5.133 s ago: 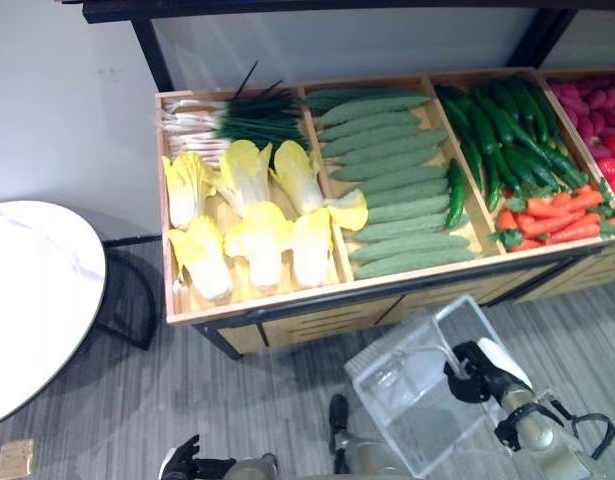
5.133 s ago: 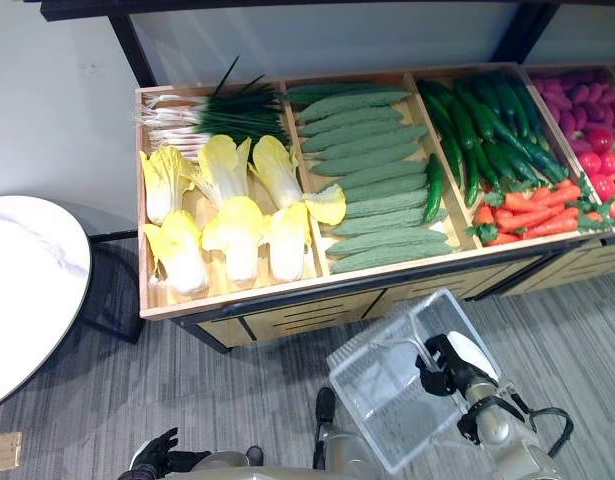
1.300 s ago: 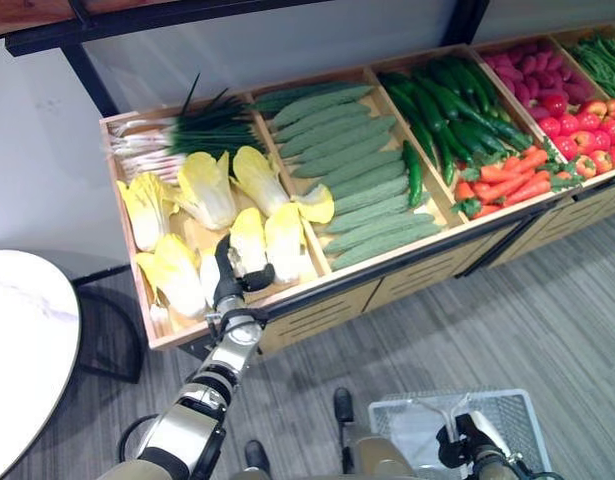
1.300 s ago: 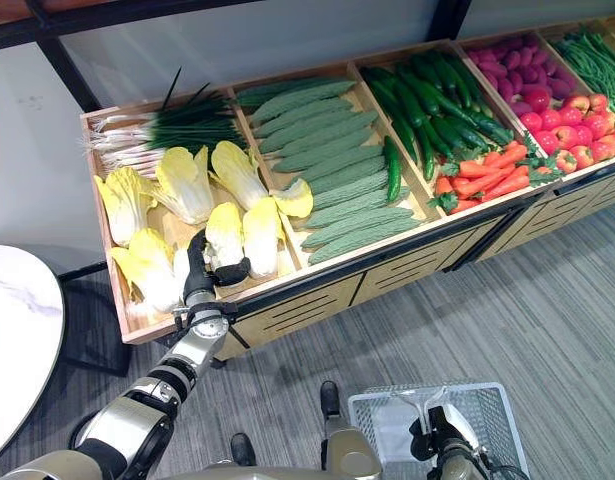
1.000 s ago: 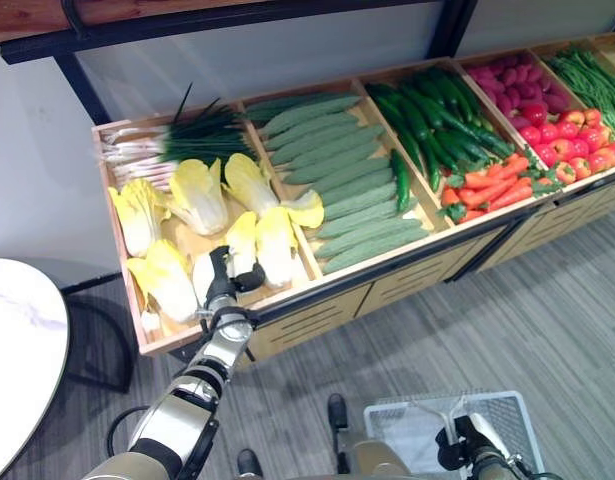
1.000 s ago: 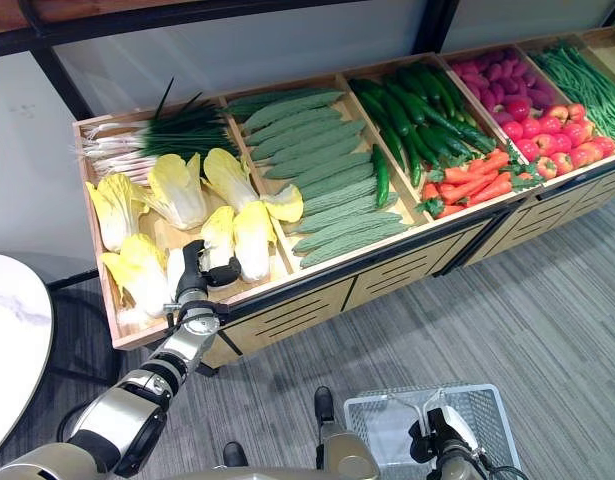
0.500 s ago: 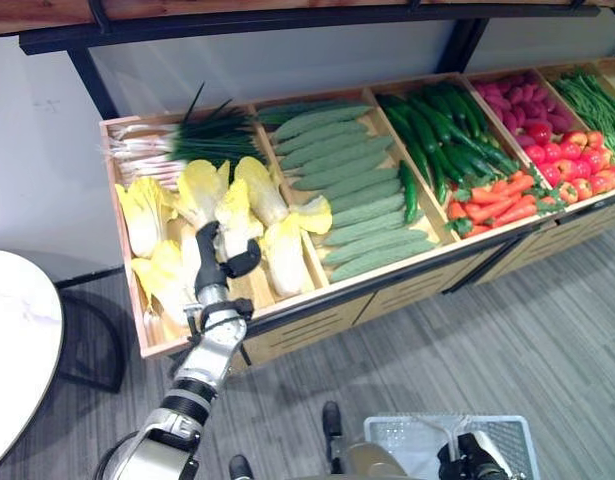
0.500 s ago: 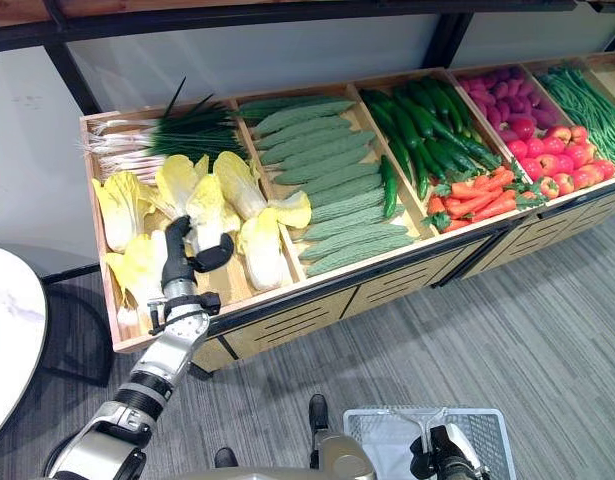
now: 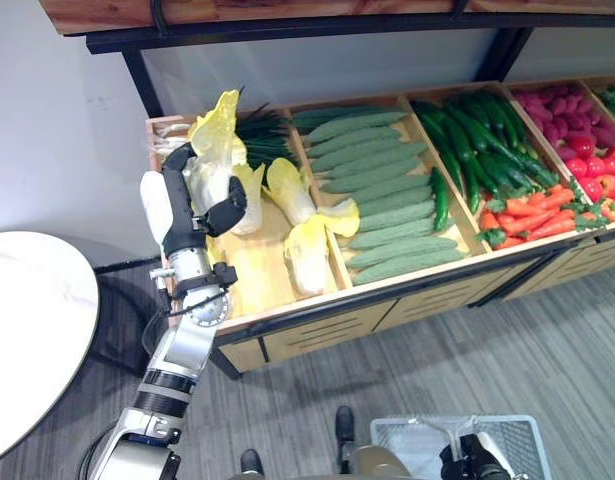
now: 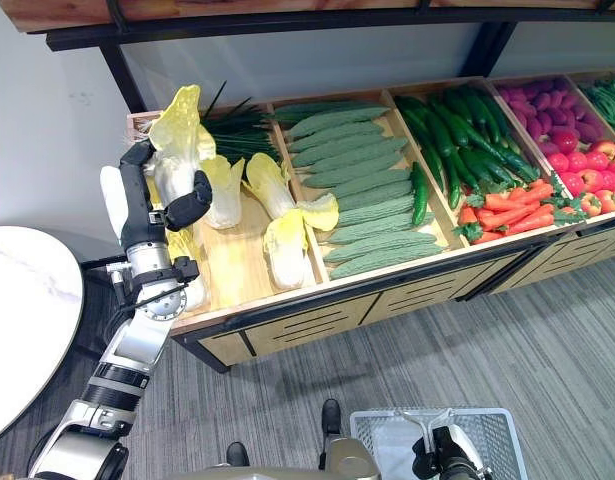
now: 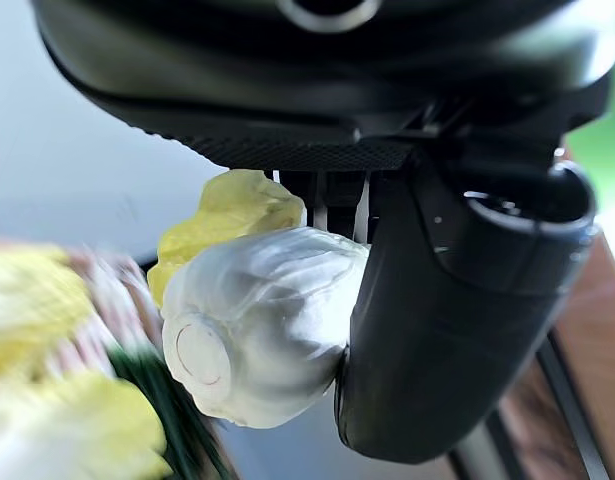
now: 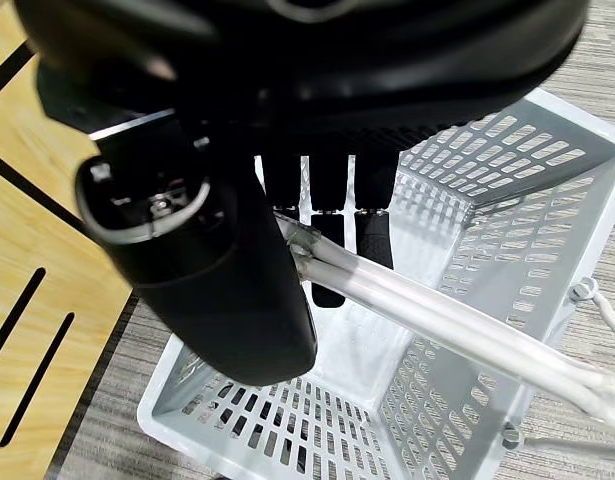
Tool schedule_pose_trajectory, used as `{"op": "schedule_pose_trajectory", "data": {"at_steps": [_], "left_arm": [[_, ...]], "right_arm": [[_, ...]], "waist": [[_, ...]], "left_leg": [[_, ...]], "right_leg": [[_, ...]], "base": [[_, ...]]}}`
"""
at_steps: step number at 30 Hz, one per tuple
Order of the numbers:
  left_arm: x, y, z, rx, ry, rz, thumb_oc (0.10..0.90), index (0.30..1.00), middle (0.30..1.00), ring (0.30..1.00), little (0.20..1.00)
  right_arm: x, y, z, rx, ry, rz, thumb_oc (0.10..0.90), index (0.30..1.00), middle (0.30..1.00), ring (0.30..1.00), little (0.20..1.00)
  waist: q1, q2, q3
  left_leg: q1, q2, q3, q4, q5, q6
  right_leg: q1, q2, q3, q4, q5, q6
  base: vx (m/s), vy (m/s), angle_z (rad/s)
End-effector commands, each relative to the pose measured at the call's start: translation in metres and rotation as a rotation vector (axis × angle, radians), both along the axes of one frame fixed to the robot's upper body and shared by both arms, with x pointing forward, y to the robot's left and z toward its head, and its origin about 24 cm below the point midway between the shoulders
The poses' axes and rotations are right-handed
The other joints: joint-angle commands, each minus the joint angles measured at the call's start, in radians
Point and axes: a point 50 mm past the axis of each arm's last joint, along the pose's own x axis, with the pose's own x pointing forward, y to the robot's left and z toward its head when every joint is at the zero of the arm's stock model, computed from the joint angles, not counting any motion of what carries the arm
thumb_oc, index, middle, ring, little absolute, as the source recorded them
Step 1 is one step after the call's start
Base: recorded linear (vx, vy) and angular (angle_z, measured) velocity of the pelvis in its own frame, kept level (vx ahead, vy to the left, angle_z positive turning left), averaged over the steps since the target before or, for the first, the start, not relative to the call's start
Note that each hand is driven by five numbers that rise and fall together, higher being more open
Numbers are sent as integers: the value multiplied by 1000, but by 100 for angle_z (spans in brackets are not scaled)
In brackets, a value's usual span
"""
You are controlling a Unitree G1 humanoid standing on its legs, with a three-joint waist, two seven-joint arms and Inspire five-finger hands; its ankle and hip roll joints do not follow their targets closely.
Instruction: Get the vegetables into the basket
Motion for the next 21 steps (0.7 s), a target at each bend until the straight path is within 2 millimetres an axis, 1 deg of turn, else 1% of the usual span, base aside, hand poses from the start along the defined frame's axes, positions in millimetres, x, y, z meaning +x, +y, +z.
{"op": "schedule_pose_trajectory", "data": {"at_steps": [1,2,3,4,5,6,8,10,14,16,17,19,20,21], "left_arm": [[-14,-21,57,-136,-272,-378,400,300,300,300,300],[-16,-20,57,-179,-264,-429,400,300,300,300,300],[-16,-20,57,-179,-264,-429,400,300,300,300,300],[-19,-21,52,-258,-221,-536,400,300,300,300,300],[-21,-21,50,-269,-204,-573,400,300,300,300,300],[-22,-20,50,-270,-203,-574,400,300,300,300,300],[-26,-20,45,-284,-163,-646,400,300,300,300,300],[-28,-19,42,-298,-151,-661,400,300,300,300,300],[-35,-16,28,-379,-69,-738,400,300,300,300,300],[-37,-15,26,-373,-57,-746,400,300,300,300,300],[-40,-16,25,-377,-42,-780,400,300,300,300,300],[-40,-20,25,-374,-31,-827,400,300,300,300,300],[-40,-20,26,-374,-32,-827,400,300,300,300,300],[-40,-22,26,-380,-25,-855,400,300,300,300,300]], "right_arm": [[1,-23,9,-55,-21,-23,400,300,300,300,300],[2,-26,11,-54,-25,-26,400,300,300,300,300],[2,-26,11,-54,-25,-26,400,300,300,300,300],[3,-31,13,-61,-29,-32,400,300,300,300,300],[5,-33,15,-57,-37,-32,400,300,300,300,300],[5,-33,15,-57,-37,-32,400,300,300,300,300],[6,-34,16,-51,-40,-29,400,300,300,300,300],[6,-34,16,-48,-41,-25,400,300,300,300,300],[7,-31,15,-33,-48,-25,400,300,300,300,300],[7,-30,15,-29,-50,-28,400,300,300,300,300],[10,-29,15,-21,-67,-36,400,300,300,300,300],[12,-30,16,-21,-81,-51,400,300,300,300,300],[12,-30,16,-21,-82,-51,400,300,300,300,300],[13,-29,17,-19,-92,-53,400,300,300,300,300]], "waist": [[-5,-44,-68],[-7,-43,-72],[-7,-43,-72],[-8,-41,-77],[-8,-39,-80],[-8,-39,-80],[-7,-34,-84],[-7,-33,-85],[-2,-27,-85],[-1,-26,-84],[0,-32,-75],[2,-42,-55],[2,-42,-55],[2,-44,-43]], "left_leg": [[7,18,-54,1,-53,-26],[12,17,-52,1,-53,-27],[12,17,-52,1,-53,-27],[17,17,-50,1,-54,-27],[20,18,-50,1,-54,-27],[21,18,-50,1,-54,-27],[31,21,-48,1,-55,-28],[34,22,-48,1,-56,-28],[46,25,-49,1,-53,-28],[52,26,-48,1,-53,-27],[48,24,-46,43,-67,-23],[6,24,-51,138,-100,-16],[2,24,-52,144,-103,-16],[-11,22,-51,167,-115,-10]], "right_leg": [[45,-103,42,3,-34,122],[47,-103,44,3,-35,121],[47,-103,44,3,-35,121],[51,-102,47,3,-37,120],[54,-101,48,3,-38,119],[54,-101,48,3,-38,119],[62,-100,48,3,-42,117],[65,-99,49,3,-43,116],[80,-93,42,3,-53,110],[83,-92,42,6,-55,109],[88,-96,42,20,-63,107],[73,-106,45,70,-74,105],[71,-106,46,73,-76,106],[52,-109,50,107,-79,109]], "base": [[34,17,-5],[34,16,-7],[37,2,-12],[36,-2,-11],[36,-2,-12],[27,-5,-7],[32,-6,-6],[15,-4,-1],[8,-1,0],[0,0,0],[0,0,0],[-57,15,0],[-76,47,-1],[-88,92,0]]}}
